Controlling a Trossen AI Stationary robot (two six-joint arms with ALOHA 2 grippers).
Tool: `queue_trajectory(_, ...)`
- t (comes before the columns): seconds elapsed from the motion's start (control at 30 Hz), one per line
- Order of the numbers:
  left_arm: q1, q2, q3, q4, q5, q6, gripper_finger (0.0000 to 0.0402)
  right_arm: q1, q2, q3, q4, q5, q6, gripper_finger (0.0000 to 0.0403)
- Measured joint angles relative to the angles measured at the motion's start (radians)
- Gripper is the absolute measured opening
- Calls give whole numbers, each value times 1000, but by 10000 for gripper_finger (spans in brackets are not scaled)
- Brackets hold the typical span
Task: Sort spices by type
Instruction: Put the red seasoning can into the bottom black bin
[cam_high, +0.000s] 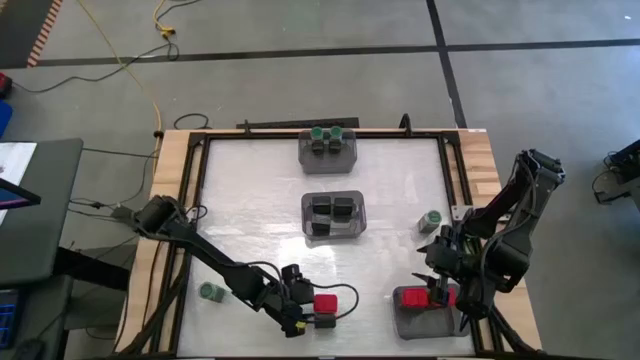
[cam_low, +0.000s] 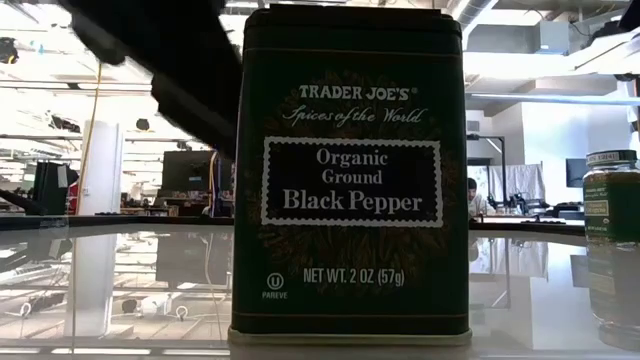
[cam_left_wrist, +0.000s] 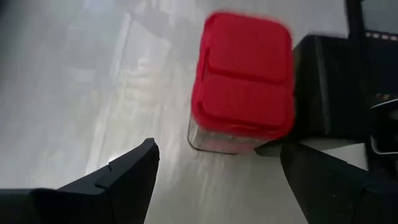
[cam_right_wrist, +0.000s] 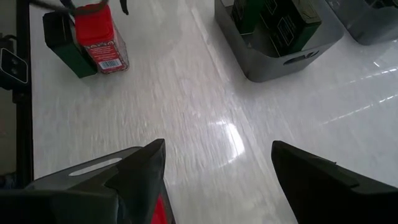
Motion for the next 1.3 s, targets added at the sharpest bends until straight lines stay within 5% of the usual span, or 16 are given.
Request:
queue_trajectory(0.7, 140, 24, 8, 207, -51, 110, 322, -8, 0, 0, 68, 0, 22, 322)
queue_trajectory(1.1, 139, 22, 231, -104, -49, 246, 322, -51, 0, 0, 141, 0, 1, 322)
queue_trajectory(1.3, 114, 12, 280, -166, -49, 393, 322, -138, 1, 0, 282, -30, -190, 322)
